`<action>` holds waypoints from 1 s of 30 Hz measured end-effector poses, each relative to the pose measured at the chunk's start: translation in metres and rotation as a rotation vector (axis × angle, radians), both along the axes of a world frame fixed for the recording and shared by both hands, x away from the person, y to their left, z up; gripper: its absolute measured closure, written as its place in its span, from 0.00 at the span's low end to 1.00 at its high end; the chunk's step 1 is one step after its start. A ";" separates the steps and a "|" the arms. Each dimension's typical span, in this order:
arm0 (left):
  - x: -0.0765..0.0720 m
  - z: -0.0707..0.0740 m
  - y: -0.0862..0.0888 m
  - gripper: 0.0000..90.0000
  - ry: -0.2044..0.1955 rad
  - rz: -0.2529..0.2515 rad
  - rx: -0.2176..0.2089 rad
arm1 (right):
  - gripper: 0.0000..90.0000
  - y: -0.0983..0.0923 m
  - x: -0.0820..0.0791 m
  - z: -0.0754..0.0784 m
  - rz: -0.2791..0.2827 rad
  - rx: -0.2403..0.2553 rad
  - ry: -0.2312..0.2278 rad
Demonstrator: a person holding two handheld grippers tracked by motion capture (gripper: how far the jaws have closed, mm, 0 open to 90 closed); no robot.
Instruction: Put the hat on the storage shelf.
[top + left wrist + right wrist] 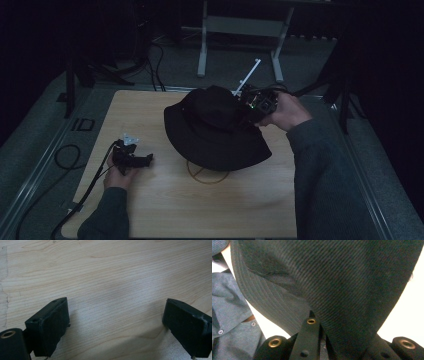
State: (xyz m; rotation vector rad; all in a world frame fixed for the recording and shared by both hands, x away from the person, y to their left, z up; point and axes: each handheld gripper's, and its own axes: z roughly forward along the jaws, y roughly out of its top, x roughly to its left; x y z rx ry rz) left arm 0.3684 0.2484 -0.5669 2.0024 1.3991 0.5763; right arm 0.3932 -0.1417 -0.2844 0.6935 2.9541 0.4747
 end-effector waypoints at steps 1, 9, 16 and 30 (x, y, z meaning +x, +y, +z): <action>0.000 0.000 0.000 0.08 0.000 0.000 0.000 | 0.93 0.001 0.000 -0.001 0.002 -0.001 0.002; 0.000 0.000 0.000 0.08 0.000 -0.001 0.000 | 0.90 0.006 -0.001 -0.006 0.009 -0.007 0.012; 0.000 0.000 0.000 0.08 0.004 -0.004 0.002 | 0.88 0.010 -0.002 -0.007 0.014 0.004 0.020; 0.000 0.000 0.000 0.08 0.001 -0.005 0.002 | 0.75 0.013 -0.005 -0.010 0.036 0.010 0.039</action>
